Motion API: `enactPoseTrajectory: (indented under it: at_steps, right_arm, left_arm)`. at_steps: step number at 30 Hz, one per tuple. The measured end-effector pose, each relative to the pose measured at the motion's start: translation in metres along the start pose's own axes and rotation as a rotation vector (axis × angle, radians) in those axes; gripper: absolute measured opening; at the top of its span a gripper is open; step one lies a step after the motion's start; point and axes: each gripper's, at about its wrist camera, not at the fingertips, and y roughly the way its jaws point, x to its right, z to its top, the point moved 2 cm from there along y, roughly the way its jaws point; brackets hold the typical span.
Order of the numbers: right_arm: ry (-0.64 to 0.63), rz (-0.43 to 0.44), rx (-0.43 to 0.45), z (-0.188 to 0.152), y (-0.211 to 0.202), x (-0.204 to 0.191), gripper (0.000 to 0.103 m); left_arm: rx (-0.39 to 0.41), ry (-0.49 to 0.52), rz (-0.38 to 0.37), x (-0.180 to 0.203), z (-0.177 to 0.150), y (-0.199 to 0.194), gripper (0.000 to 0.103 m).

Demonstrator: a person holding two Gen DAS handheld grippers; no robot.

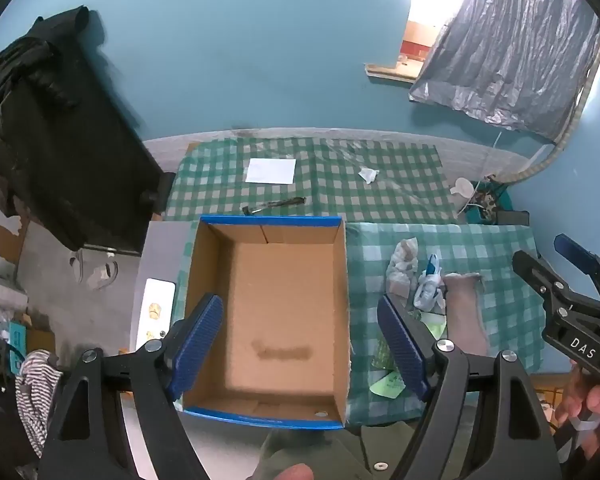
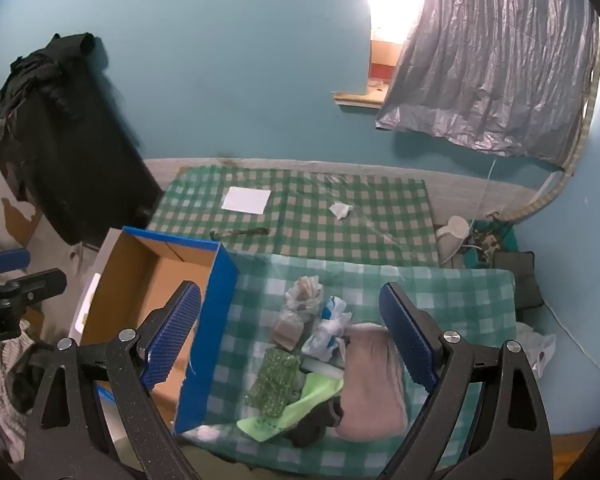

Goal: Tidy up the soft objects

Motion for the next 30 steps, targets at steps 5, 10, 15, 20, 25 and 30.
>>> enactPoseTrajectory:
  at_steps: [5, 10, 15, 20, 25, 30]
  right_arm:
    - [0.001, 0.004, 0.003, -0.001, 0.001, 0.0, 0.091]
    - [-0.001, 0.006, 0.001, -0.001, 0.001, 0.0, 0.091]
    - [0.003, 0.007, -0.002, -0.001, 0.002, -0.003, 0.091]
    - [0.003, 0.009, -0.005, -0.001, 0.003, -0.001, 0.091]
    - [0.003, 0.009, -0.007, 0.005, 0.003, 0.003, 0.091]
    - [0.002, 0.013, -0.014, -0.004, 0.005, -0.004, 0.091]
  left_arm:
    - [-0.015, 0.0, 0.005, 0.0, 0.0, 0.0, 0.081]
    - [-0.003, 0.008, 0.01, -0.004, 0.001, 0.001, 0.081]
    - [0.009, 0.011, 0.022, -0.004, 0.001, -0.001, 0.081]
    - [0.012, 0.014, 0.036, -0.001, 0.001, -0.002, 0.081]
    - [0.008, 0.012, 0.04, -0.002, 0.001, -0.001, 0.081]
    - [0.006, 0.015, 0.049, -0.002, -0.001, -0.001, 0.081]
